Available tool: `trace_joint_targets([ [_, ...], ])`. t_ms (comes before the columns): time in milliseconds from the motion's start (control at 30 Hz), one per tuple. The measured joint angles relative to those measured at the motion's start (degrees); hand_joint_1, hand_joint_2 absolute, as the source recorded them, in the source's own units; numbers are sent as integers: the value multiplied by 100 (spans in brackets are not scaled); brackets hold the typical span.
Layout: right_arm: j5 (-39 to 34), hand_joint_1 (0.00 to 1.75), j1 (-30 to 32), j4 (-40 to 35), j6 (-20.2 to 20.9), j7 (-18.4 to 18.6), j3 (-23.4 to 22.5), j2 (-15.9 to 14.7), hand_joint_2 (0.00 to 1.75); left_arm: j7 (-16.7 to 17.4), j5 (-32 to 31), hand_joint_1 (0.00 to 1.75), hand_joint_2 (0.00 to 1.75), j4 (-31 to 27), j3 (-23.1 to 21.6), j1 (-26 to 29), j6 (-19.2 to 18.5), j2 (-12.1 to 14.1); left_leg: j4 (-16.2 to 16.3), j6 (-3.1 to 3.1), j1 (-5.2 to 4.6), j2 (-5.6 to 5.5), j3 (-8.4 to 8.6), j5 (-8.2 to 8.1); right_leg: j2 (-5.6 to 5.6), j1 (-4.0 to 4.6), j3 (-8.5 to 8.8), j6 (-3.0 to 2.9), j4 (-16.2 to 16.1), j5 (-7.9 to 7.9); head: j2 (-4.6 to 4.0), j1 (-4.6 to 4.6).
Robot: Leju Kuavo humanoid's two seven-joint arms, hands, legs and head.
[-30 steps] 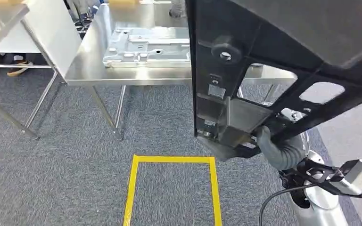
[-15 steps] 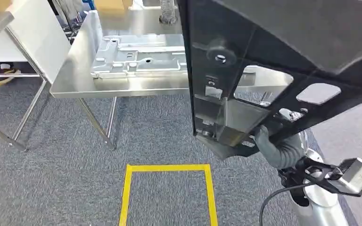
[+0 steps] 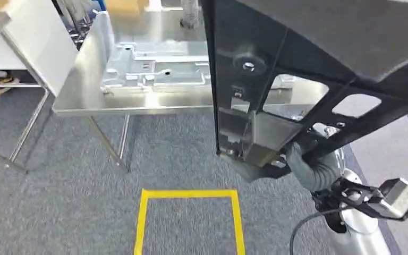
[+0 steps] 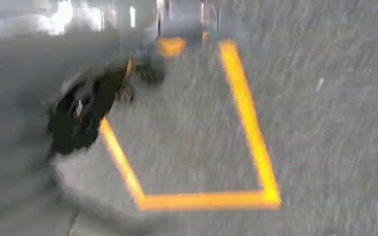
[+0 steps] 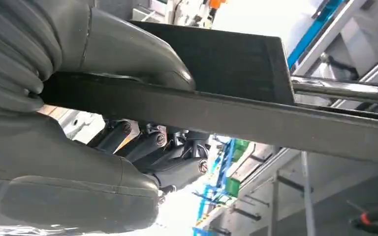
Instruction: Take the parts from the cabinet and place them on the table.
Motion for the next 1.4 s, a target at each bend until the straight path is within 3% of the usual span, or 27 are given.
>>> trace_joint_targets([
  [100,-7,175,-59,-33,7,121,16,24,175,5,2,0,175,0,33,-12,31,0,277,-88,14,-3,-56,-122,-8,-43,200,-106,-60,-40,0,-16],
  [200,-4,175,-144,-35,9,193,42,55,175,7,2,0,175,0,44,-19,33,2,1449,-152,34,-4,-793,-629,-6,-37,246,-137,-61,-117,0,-53],
  [233,-4,175,-136,-35,9,223,68,81,175,7,0,0,175,2,44,-18,31,2,1745,-166,38,-4,-1030,-705,-2,-34,276,-135,-58,-150,0,-68],
  [267,-4,175,-133,-35,9,223,88,85,175,9,0,0,175,2,44,-4,28,0,1747,-147,44,-3,-1116,-611,5,-35,317,-130,-58,-184,0,-68],
  [300,-4,175,-134,-35,9,212,98,92,175,9,0,0,175,2,46,13,26,-2,1482,-140,49,-3,-1073,-373,9,-34,380,-123,-58,-228,0,-72],
  [400,-11,175,-139,-37,15,182,99,120,175,9,2,0,175,0,46,51,22,11,71,-48,42,6,-617,559,5,-37,569,-73,-79,-385,0,-84],
  [433,13,175,-141,-33,15,158,103,133,175,11,2,0,175,2,48,48,24,20,73,-59,-11,12,-638,367,6,-29,606,-36,-66,-410,0,-79],
  [533,92,175,-149,-50,11,105,105,160,175,11,0,0,175,0,48,50,24,28,-6,95,-27,9,-564,390,17,-32,661,93,-27,-396,0,-83],
  [567,101,175,-162,-59,7,99,105,168,175,7,2,0,175,0,48,53,22,28,-51,116,-2,-3,-435,401,13,-34,678,120,6,-429,0,-103],
  [600,122,175,-163,-61,2,94,105,168,175,2,2,0,175,0,48,48,17,26,-80,138,7,-2,-369,387,11,-59,632,137,186,-449,0,-82],
  [633,142,175,-185,-66,-2,90,105,170,175,-2,2,0,175,0,48,43,7,26,-85,169,8,-1,-338,359,12,-56,442,146,519,-517,0,-33],
  [700,155,175,-160,-63,-13,79,107,188,175,-13,2,0,175,0,48,34,-15,26,-85,197,0,-8,-286,283,10,-79,-157,202,1393,-896,2,-35],
  [733,162,175,-138,-63,-13,73,107,188,175,-13,0,0,175,0,48,36,-33,26,-82,196,-3,-18,-253,242,10,-84,-406,213,1678,-1064,0,-22],
  [767,168,175,-118,-63,-18,70,107,188,175,-13,0,0,175,0,48,41,-39,26,-81,191,-4,-27,-202,199,9,-87,-532,216,1728,-1072,2,-24],
  [800,177,175,-107,-63,-22,59,109,188,175,-13,0,0,175,0,48,41,-46,24,-80,184,-4,-34,-137,151,8,-89,-546,222,1552,-947,0,-20],
  [833,186,175,-105,-63,-31,44,109,188,175,-13,2,0,175,0,48,45,-50,24,-80,171,-4,-36,-49,90,6,-88,-449,203,1133,-658,0,-22],
  [900,201,175,-104,-63,-68,7,109,188,175,-13,2,0,175,0,48,44,-57,24,-90,132,-6,-38,59,-35,0,-78,-176,146,152,127,0,-18],
  [933,216,175,-89,-57,-90,-17,107,188,175,-13,2,0,175,0,48,32,-57,24,-56,96,-20,-44,143,-84,0,-33,-196,111,88,170,0,-38],
  [1000,245,175,-76,-59,-109,-26,118,188,175,-13,0,0,175,0,46,19,-59,30,-106,26,-20,-44,116,-137,8,-18,-181,41,51,181,0,-31],
  [1067,251,175,-69,-61,-109,-44,127,188,175,-11,0,0,175,0,48,15,-55,28,-24,-42,-35,-39,180,-91,32,-53,-95,-36,3,149,0,-31],
  [1100,252,175,-61,-61,-109,-56,127,186,175,-11,2,0,175,2,48,5,-48,31,136,-54,-20,-33,107,-112,23,-69,-22,-54,-46,137,0,-24],
  [1167,251,175,-68,-61,-109,-74,129,195,175,-13,2,0,175,2,48,-3,-44,33,915,-111,5,-33,-335,-258,16,-70,63,-114,-61,67,0,-79],
  [1233,243,175,-63,-57,-101,-72,142,199,175,-13,0,0,175,2,46,-1,-44,41,1659,-171,26,-33,-861,-676,17,-69,139,-112,-61,-16,0,-79],
  [1267,229,175,-63,-44,-101,-52,142,199,175,-13,2,0,175,2,48,7,-44,41,1791,-201,41,-30,-1024,-747,20,-70,192,-110,-61,-61,0,-88],
  [1300,212,175,-63,-35,-101,-33,144,201,175,-13,2,0,175,2,48,18,-42,41,1662,-196,60,-30,-1058,-678,28,-72,256,-103,-61,-110,0,-85],
  [1333,195,175,-63,-33,-101,-4,147,201,175,-13,2,0,175,2,48,28,-37,41,1316,-181,72,-29,-986,-447,35,-75,331,-88,-60,-164,0,-88],
  [1400,159,175,-67,-33,-105,9,149,201,175,-13,2,0,175,2,48,35,-37,52,344,-161,76,-12,-693,290,33,-84,491,-38,-61,-279,0,-88],
])
